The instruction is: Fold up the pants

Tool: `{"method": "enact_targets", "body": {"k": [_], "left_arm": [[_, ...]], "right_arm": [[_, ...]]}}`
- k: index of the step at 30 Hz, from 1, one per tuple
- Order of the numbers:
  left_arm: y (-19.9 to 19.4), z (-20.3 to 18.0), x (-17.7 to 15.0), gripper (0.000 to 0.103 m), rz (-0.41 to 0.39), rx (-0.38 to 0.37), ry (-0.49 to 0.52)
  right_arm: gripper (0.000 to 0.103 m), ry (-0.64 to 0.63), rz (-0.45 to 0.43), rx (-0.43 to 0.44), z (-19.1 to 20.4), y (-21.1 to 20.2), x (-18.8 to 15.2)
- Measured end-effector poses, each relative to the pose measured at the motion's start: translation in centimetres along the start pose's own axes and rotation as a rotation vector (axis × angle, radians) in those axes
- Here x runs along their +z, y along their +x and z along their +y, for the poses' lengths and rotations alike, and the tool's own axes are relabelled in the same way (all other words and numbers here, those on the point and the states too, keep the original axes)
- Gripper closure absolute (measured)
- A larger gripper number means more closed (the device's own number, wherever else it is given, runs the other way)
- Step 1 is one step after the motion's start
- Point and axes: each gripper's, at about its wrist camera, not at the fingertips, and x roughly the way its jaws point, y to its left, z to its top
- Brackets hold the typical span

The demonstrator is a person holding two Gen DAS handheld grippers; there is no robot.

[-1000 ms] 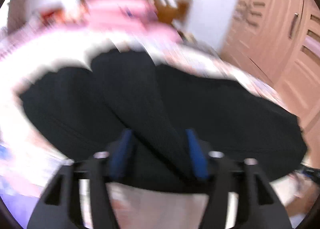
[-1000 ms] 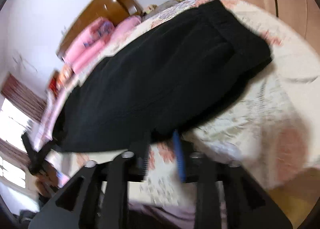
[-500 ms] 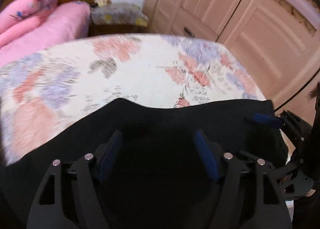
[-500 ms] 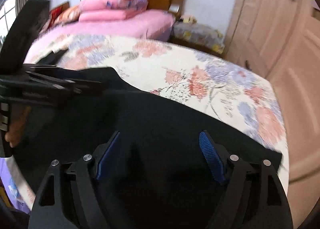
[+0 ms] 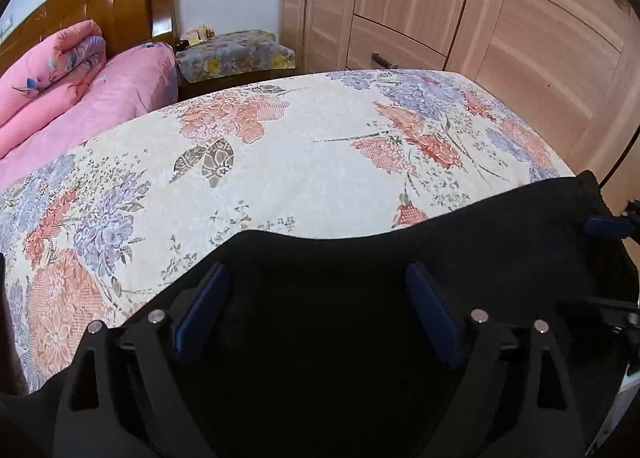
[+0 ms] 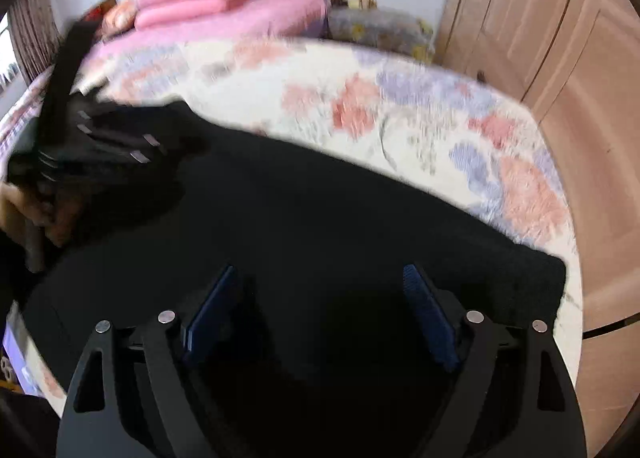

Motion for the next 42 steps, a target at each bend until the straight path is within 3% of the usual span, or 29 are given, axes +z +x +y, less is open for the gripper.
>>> {"method": "enact_targets", "body": {"k": [3, 4, 6, 9, 12, 15, 16, 18, 19, 20, 23, 26, 31, 36, 39, 42], "left_arm": [[0.1, -0.1, 0.0, 0.013, 0.001, 0.005, 0.004], [0.1, -0.2, 0.0, 0.013, 0.002, 0.009, 0.008], [0.1, -0.3, 0.0, 0.013, 0.003, 0.016, 0.013], [0.2, -0.2, 0.0, 0.013, 0.004, 0.017, 0.014], [0.2, -0.3, 0.0, 0.012, 0.004, 0.015, 0.014], [0.4, -0.6, 0.1, 0.008, 0.009, 0.017, 0.026], [0.4, -0.7, 0.0, 0.008, 0.009, 0.023, 0.031], [-0.5, -0.5, -0.1, 0.009, -0.007, 0.069, 0.01], [-1.6, 0.0, -0.3, 0.012, -0.022, 0.099, -0.025], [-3.4, 0.8, -0.6, 0.012, -0.057, 0.096, -0.077], [-12.1, 5.0, -3.2, 0.01, -0.252, -0.03, -0.258], [-19.9, 11.2, -8.4, 0.007, -0.395, 0.009, -0.39], [-27.4, 25.9, -19.9, 0.009, -0.355, 0.21, -0.713], [-30.4, 33.9, -30.8, 0.015, -0.327, 0.166, -1.035], [-30.0, 36.1, -34.5, 0.03, -0.303, 0.164, -1.152], [-28.2, 38.0, -36.7, 0.042, -0.297, 0.09, -1.243]], "right_arm": [[0.014, 0.002, 0.055, -0.111, -1.6, 1.5, -2.3], [0.014, 0.01, 0.019, -0.091, -2.0, 1.2, -2.9], [0.014, 0.025, 0.028, -0.103, -2.4, 0.7, -3.3], [0.014, 0.026, 0.005, -0.204, -1.3, -1.2, -3.4], [0.012, 0.026, 0.033, -0.174, -0.6, -0.9, -5.0], [0.011, 0.084, -0.017, -0.117, -2.2, -0.7, -6.6], [0.011, 0.093, -0.005, -0.122, -2.3, -0.8, -6.3], [0.011, 0.106, 0.032, -0.217, -1.5, -1.3, -5.3], [0.011, 0.108, 0.009, -0.263, -0.7, -2.2, -4.7], [0.011, 0.099, -0.044, -0.244, 0.4, -3.4, -4.2], [0.011, 0.053, -0.163, -0.15, 3.1, -5.9, -3.0], [0.011, -0.004, -0.218, -0.046, 6.2, -6.2, -1.5], [0.011, -0.091, -0.195, 0.133, 11.9, -3.1, 0.9], [0.011, -0.174, -0.196, 0.235, 17.2, -2.1, 2.0], [0.011, -0.207, -0.198, 0.265, 19.1, -2.2, 2.6], [0.011, -0.224, -0.205, 0.275, 19.9, -2.6, 2.9]]}}
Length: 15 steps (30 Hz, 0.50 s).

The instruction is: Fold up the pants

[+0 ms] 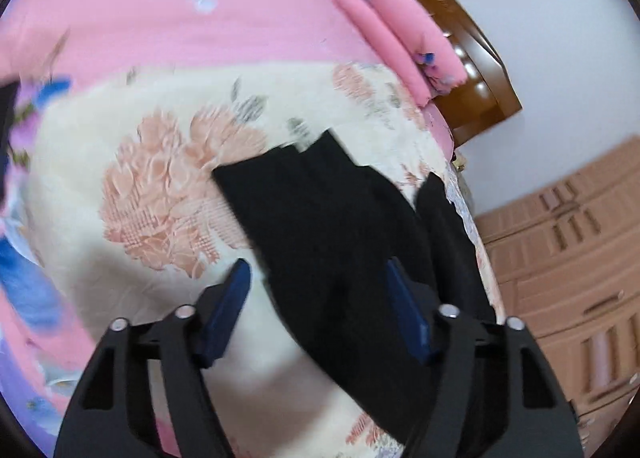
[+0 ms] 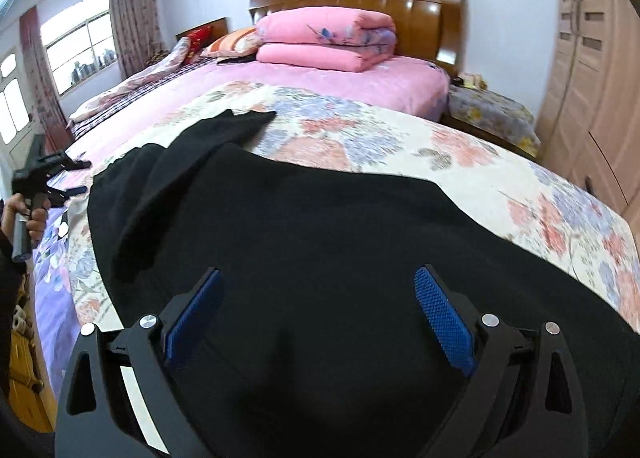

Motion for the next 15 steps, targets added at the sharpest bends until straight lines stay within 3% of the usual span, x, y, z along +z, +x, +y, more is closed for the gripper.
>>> {"method": "enact_targets", "body": {"k": [5, 6, 7, 8, 10, 12, 15], "left_arm": [[2.2, 0.8, 3.0, 0.044, -0.013, -0.029, -0.005], [2.6, 0.8, 3.8, 0.049, -0.024, -0.041, -0.001], [3.0, 0.9, 4.2, 0.076, -0.021, -0.044, -0.007], [3.5, 1.2, 4.5, 0.092, -0.007, -0.038, -0.018], [3.4, 0.6, 4.4, 0.094, -0.014, -0.036, 0.02], [1.1, -2.2, 3.7, 0.094, -0.103, 0.042, 0.162], [-3.7, -4.7, 3.4, 0.094, -0.245, 0.063, 0.265]], "right_arm": [[0.011, 0.016, -0.003, -0.003, 0.1, -0.2, -0.1], [0.011, 0.025, -0.003, 0.002, 0.1, -0.2, -0.1], [0.011, 0.032, -0.001, 0.007, 0.0, -0.1, -0.2], [0.011, 0.038, 0.004, 0.009, -0.1, 0.1, -0.4], [0.011, 0.039, 0.018, -0.004, -0.2, 0.6, -0.6], [0.011, 0.044, 0.032, -0.021, -0.5, 0.9, -0.8], [0.011, 0.068, 0.035, -0.033, -1.5, 1.0, -1.0]]}}
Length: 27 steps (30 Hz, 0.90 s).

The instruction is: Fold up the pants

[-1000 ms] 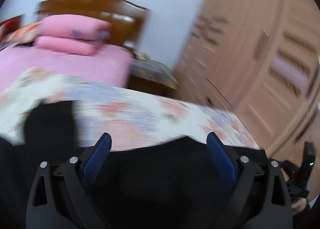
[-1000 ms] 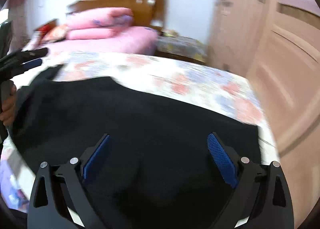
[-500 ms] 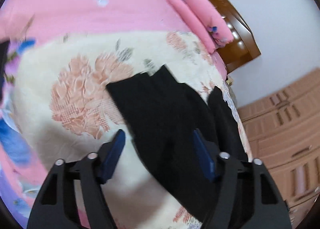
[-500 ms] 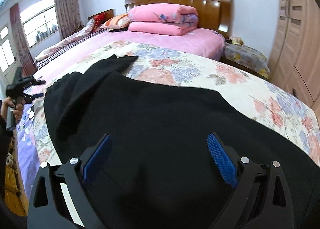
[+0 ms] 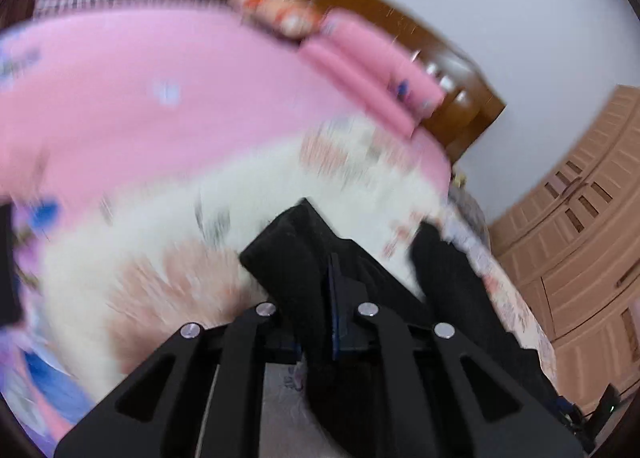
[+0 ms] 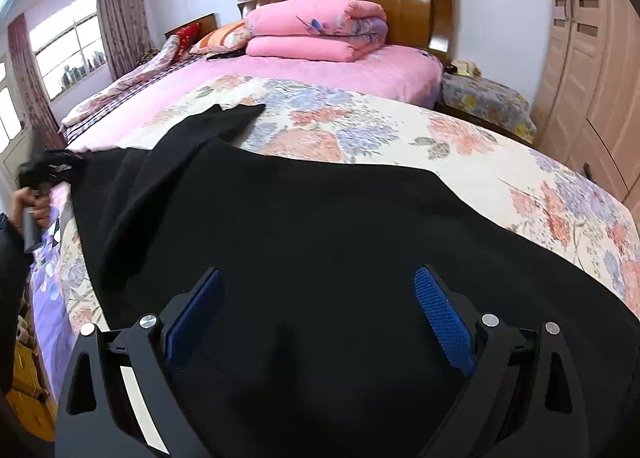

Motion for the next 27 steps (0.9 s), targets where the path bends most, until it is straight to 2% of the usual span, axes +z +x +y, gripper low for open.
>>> {"method": "enact_targets", "body": {"k": [2, 6, 8, 10, 11, 12, 13, 14, 15, 16, 17, 18, 19, 20, 22, 23, 25, 26, 27], "left_arm": [[-0.5, 0.1, 0.6, 0.094, 0.01, 0.027, 0.026], [5.1, 2.2, -1.7, 0.094, 0.202, 0.203, 0.058], [5.9, 3.0, -2.7, 0.093, 0.201, 0.206, 0.032], [5.3, 3.6, -2.5, 0.081, 0.176, 0.186, -0.042], [4.7, 3.8, -2.5, 0.076, 0.174, 0.209, -0.05], [4.2, 3.2, -2.3, 0.065, 0.162, 0.273, -0.038], [3.5, 2.0, -2.0, 0.048, 0.129, 0.378, -0.009], [2.6, 0.5, -1.6, 0.041, 0.071, 0.522, 0.036], [1.4, -2.3, -1.3, 0.033, -0.027, 0.7, 0.118], [0.6, -4.8, -1.2, 0.026, -0.096, 0.751, 0.182], [-0.1, -7.4, -1.4, 0.022, -0.141, 0.724, 0.246], [-0.2, -11.0, -1.6, 0.014, -0.159, 0.643, 0.328], [0.1, -14.0, -1.9, 0.01, -0.151, 0.576, 0.395], [1.2, -18.0, -2.6, 0.01, -0.112, 0.48, 0.476], [4.1, -23.6, -4.1, 0.009, -0.011, 0.32, 0.574], [5.9, -25.9, -4.9, 0.009, 0.043, 0.276, 0.61], [10.6, -30.3, -7.0, 0.013, 0.167, 0.234, 0.689], [12.8, -31.7, -8.0, 0.016, 0.216, 0.233, 0.721], [14.6, -32.8, -8.6, 0.025, 0.259, 0.248, 0.742]], "right_arm": [[0.011, 0.022, 0.002, -0.004, -0.7, 0.4, -0.1], [0.011, 0.029, 0.065, -0.04, -1.0, 2.6, -1.0], [0.011, 0.033, 0.119, -0.057, -1.2, 4.0, -1.6], [0.01, 0.043, 0.148, -0.052, -1.5, 4.8, -2.1], [0.008, 0.043, 0.142, -0.047, -1.5, 4.8, -2.0], [0.006, 0.042, 0.15, -0.039, -1.5, 5.0, -2.0], [0.006, 0.039, 0.153, -0.04, -1.5, 5.1, -2.0], [0.004, 0.037, 0.152, -0.039, -1.5, 5.2, -2.0], [0.004, 0.034, 0.15, -0.041, -1.5, 5.3, -2.0], [0.004, 0.032, 0.149, -0.043, -1.4, 5.3, -2.0], [0.004, 0.031, 0.148, -0.044, -1.3, 5.3, -2.1], [0.004, 0.031, 0.147, -0.044, -1.3, 5.4, -2.1], [0.004, 0.031, 0.145, -0.042, -1.4, 5.3, -2.2], [0.004, 0.035, 0.143, -0.038, -1.4, 5.3, -2.2], [0.004, 0.042, 0.14, -0.032, -1.5, 5.1, -2.2], [0.004, 0.044, 0.138, -0.03, -1.6, 5.1, -2.2], [0.004, 0.045, 0.135, -0.03, -1.6, 5.0, -2.3], [0.004, 0.044, 0.134, -0.03, -1.5, 5.0, -2.3], [0.004, 0.042, 0.134, -0.033, -1.5, 5.0, -2.3]]}}
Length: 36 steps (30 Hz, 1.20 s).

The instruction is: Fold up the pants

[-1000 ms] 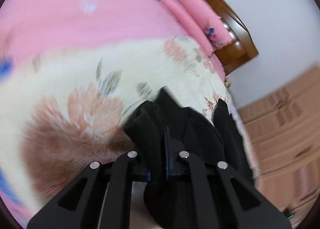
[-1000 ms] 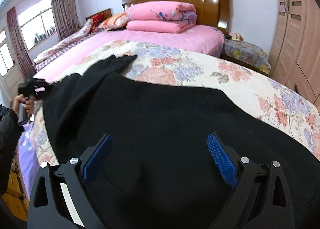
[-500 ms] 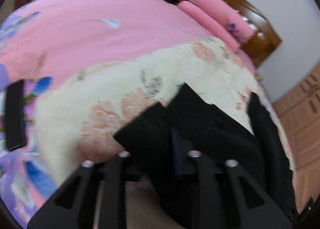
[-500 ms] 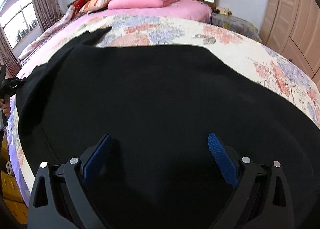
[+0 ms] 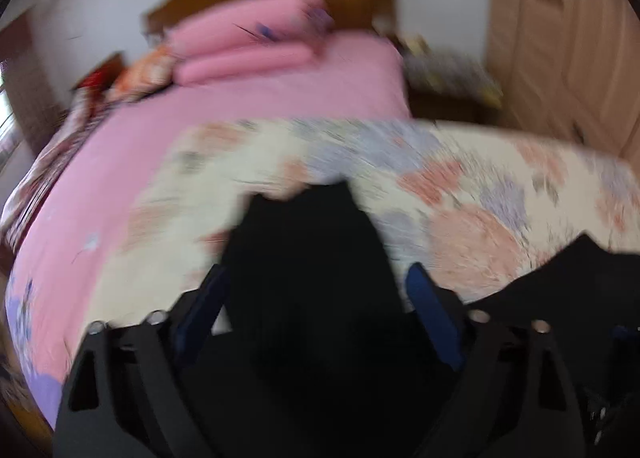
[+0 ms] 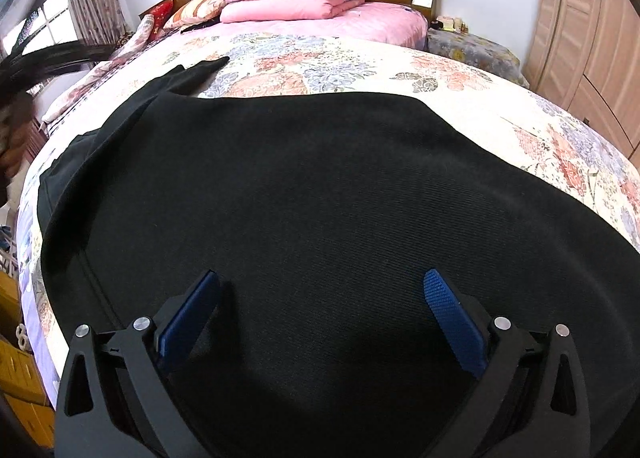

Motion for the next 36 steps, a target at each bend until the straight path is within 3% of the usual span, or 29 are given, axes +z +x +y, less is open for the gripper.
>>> {"method": "enact_targets", "body": {"k": [2, 6, 8, 9, 10, 14, 17, 20, 23, 28, 29, 30, 32, 34, 36], "left_arm": [[3.6, -2.6, 1.5, 0.032, 0.103, -0.009, 0.046], [8.4, -4.4, 1.1, 0.043, 0.286, 0.083, 0.123], [8.6, -3.9, 0.7, 0.062, 0.284, 0.074, 0.114], [8.5, -3.2, 0.5, 0.092, 0.287, 0.077, 0.108], [7.8, -2.6, 0.4, 0.095, 0.261, 0.073, 0.088], [1.8, 1.8, -0.3, 0.095, 0.043, 0.062, -0.054], [-4.2, 7.8, -3.0, 0.095, -0.114, -0.018, -0.248], [-9.4, 15.6, -8.8, 0.096, -0.208, -0.087, -0.461], [-9.6, 21.5, -15.1, 0.096, -0.206, -0.243, -0.661], [-2.2, 27.2, -26.2, 0.092, -0.134, -0.504, -0.983], [-1.1, 27.5, -27.2, 0.092, -0.124, -0.53, -1.026], [-0.5, 27.6, -28.0, 0.092, -0.159, -0.58, -1.069], [-0.7, 27.7, -28.3, 0.091, -0.211, -0.604, -1.095], [-1.0, 27.6, -27.9, 0.075, -0.231, -0.612, -1.104], [-1.3, 27.6, -27.2, 0.071, -0.226, -0.61, -1.107]], "right_arm": [[0.004, -0.007, 0.002, -0.008, 0.1, 0.1, 0.0], [0.004, -0.015, 0.002, -0.018, 0.3, 0.1, 0.0], [0.004, -0.003, -0.003, -0.003, -0.1, 0.1, 0.1], [0.004, 0.004, -0.004, 0.004, -0.2, 0.1, 0.1], [0.004, 0.013, -0.008, 0.014, -0.4, 0.1, 0.1], [0.004, 0.025, -0.015, 0.028, -0.4, -0.1, -0.1], [0.004, 0.024, -0.015, 0.026, -0.3, -0.1, -0.1], [0.004, 0.022, -0.014, 0.023, -0.2, -0.1, -0.1], [0.004, 0.017, -0.011, 0.016, -0.1, 0.0, 0.0], [0.004, 0.007, -0.005, 0.004, 0.1, 0.2, 0.0], [0.004, 0.004, -0.003, 0.0, 0.1, 0.1, 0.0], [0.004, 0.002, -0.002, -0.002, 0.2, 0.1, 0.0], [0.004, 0.001, -0.003, -0.002, 0.2, 0.1, -0.1], [0.004, -0.003, -0.007, -0.003, 0.3, -0.3, -0.1], [0.004, -0.032, -0.039, 0.03, 1.4, -1.3, 0.1]]}}
